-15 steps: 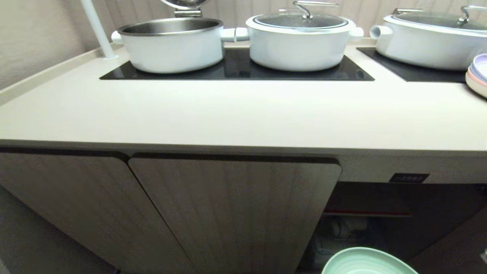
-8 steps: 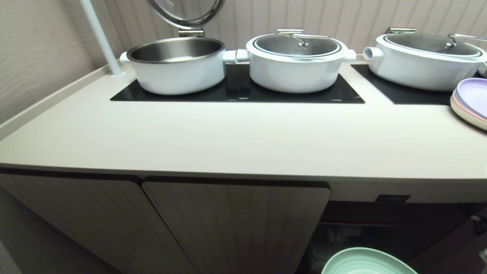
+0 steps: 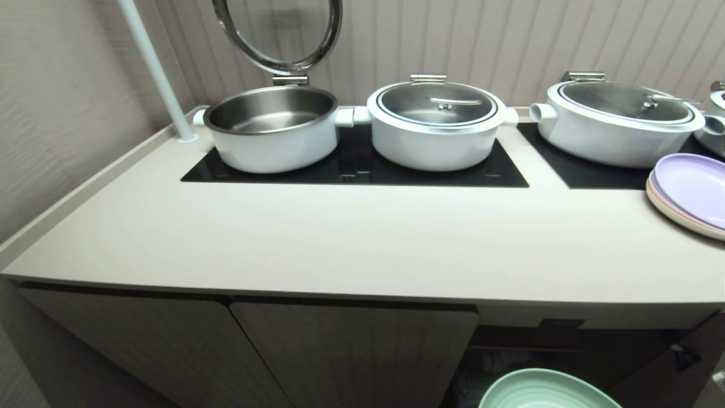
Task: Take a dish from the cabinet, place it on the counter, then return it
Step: Place it on the table
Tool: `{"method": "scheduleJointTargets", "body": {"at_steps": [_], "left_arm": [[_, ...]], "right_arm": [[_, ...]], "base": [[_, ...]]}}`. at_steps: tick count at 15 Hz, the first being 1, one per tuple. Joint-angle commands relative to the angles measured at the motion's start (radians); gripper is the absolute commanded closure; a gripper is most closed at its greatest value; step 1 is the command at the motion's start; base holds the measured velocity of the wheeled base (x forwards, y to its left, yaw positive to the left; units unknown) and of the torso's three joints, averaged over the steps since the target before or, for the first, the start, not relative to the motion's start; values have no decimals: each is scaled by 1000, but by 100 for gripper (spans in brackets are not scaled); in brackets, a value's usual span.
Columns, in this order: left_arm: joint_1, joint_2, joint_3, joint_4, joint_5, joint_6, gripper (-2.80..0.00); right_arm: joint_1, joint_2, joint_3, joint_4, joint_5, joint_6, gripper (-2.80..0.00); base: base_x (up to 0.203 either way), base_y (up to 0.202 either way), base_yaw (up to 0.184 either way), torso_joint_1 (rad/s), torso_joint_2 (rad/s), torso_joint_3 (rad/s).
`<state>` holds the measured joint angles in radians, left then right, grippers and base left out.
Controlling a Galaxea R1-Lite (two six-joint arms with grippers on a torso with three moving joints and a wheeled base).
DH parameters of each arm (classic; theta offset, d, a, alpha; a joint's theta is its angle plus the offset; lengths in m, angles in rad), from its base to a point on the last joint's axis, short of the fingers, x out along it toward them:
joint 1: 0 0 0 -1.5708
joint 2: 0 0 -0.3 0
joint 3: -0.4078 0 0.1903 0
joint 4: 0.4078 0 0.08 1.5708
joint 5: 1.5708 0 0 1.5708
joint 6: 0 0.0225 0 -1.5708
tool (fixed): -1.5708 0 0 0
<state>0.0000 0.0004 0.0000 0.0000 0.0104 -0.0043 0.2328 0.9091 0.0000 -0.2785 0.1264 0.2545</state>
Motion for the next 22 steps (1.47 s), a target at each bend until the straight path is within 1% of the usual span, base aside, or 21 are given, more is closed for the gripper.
{"method": "scheduleJointTargets", "body": {"at_steps": [1, 8, 22], "left_arm": [[0, 0, 0, 0, 0, 0, 0], [0, 0, 0, 0, 0, 0, 0], [0, 0, 0, 0, 0, 0, 0]], "right_arm": [[0, 2, 0, -1, 1, 2, 0], [0, 11, 0, -8, 1, 2, 0], [-2, 13, 0, -13, -1, 0, 0]], "base": [[0, 0, 0, 285, -579, -287], [0, 0, 0, 191, -382, -199], [0, 0, 0, 155, -314, -162]]}}
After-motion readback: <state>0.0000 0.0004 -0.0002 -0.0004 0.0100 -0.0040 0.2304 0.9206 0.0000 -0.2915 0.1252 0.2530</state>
